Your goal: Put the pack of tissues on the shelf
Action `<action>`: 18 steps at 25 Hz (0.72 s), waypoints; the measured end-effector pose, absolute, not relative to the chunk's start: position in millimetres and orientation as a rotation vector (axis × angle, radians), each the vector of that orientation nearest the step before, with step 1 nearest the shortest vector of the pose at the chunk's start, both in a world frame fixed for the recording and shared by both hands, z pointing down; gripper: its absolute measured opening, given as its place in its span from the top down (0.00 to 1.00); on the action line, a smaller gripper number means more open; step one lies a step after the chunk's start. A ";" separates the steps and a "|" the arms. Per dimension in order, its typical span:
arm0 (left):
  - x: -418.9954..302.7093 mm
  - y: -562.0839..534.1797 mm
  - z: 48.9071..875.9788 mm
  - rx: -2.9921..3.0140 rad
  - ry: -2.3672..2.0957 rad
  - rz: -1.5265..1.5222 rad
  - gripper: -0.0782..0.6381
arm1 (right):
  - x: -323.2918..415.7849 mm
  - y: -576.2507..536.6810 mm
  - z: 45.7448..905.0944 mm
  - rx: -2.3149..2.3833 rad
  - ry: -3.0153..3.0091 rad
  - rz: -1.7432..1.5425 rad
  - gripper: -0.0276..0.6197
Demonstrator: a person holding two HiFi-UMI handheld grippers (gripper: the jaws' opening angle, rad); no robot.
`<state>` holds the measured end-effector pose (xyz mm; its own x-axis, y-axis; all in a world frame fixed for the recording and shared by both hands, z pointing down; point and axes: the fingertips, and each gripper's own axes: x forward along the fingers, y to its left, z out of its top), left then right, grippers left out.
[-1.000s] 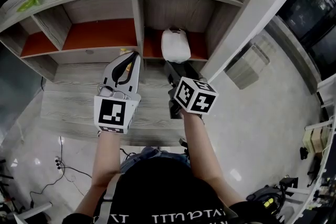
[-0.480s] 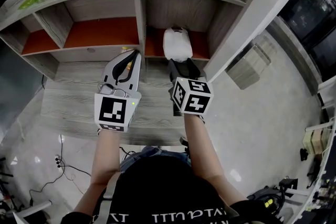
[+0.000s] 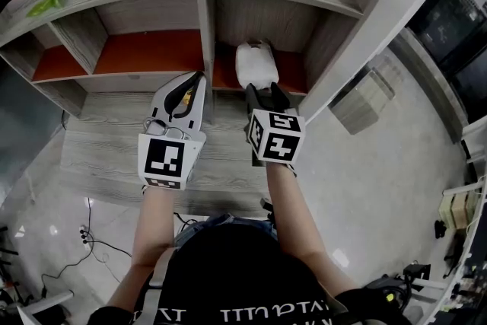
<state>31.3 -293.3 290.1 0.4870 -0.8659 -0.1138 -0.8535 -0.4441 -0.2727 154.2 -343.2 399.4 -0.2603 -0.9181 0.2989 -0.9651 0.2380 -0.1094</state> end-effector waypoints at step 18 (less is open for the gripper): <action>28.1 -306.0 279.1 -2.424 1.461 -0.025 0.87 | 160.4 -355.8 382.4 1.847 -2.318 0.371 0.62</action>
<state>28.1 -306.0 279.1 0.4800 -0.8655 -0.1434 -0.8601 -0.4321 -0.2710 160.4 -355.8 382.4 -0.2280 -0.9348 0.2724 -0.9731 0.2093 -0.0963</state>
